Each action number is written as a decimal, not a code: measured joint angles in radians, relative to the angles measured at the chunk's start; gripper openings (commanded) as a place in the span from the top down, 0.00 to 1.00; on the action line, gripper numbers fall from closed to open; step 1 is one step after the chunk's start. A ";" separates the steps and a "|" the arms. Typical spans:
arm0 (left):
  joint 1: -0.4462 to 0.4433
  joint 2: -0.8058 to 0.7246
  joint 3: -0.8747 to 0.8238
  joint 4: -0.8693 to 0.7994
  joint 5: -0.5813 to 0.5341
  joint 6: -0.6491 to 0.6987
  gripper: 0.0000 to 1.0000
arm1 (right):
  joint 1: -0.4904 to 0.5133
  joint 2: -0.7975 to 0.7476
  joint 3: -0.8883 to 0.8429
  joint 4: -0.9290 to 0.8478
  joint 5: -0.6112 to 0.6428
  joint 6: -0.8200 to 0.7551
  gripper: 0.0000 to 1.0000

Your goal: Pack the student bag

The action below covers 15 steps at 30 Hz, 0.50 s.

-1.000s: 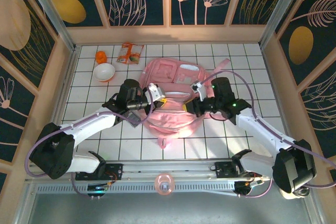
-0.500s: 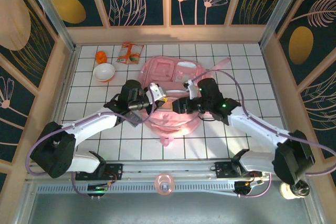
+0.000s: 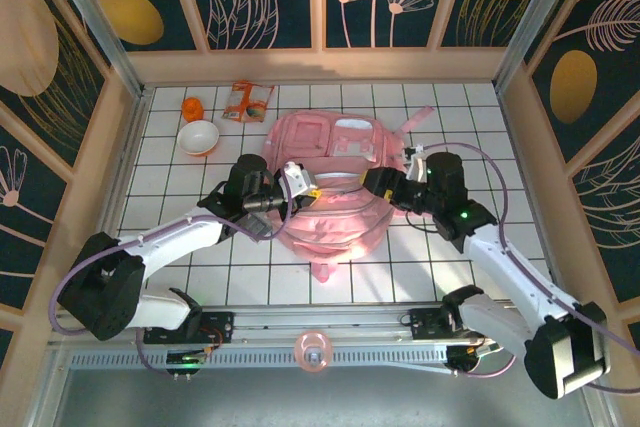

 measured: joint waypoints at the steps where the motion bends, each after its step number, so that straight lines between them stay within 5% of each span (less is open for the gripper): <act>1: 0.000 -0.001 0.000 0.000 0.003 0.002 1.00 | 0.000 0.019 0.000 0.012 -0.008 0.013 0.30; 15: 0.000 -0.005 0.000 -0.002 0.030 0.049 1.00 | 0.000 0.093 -0.023 0.163 -0.072 0.145 0.38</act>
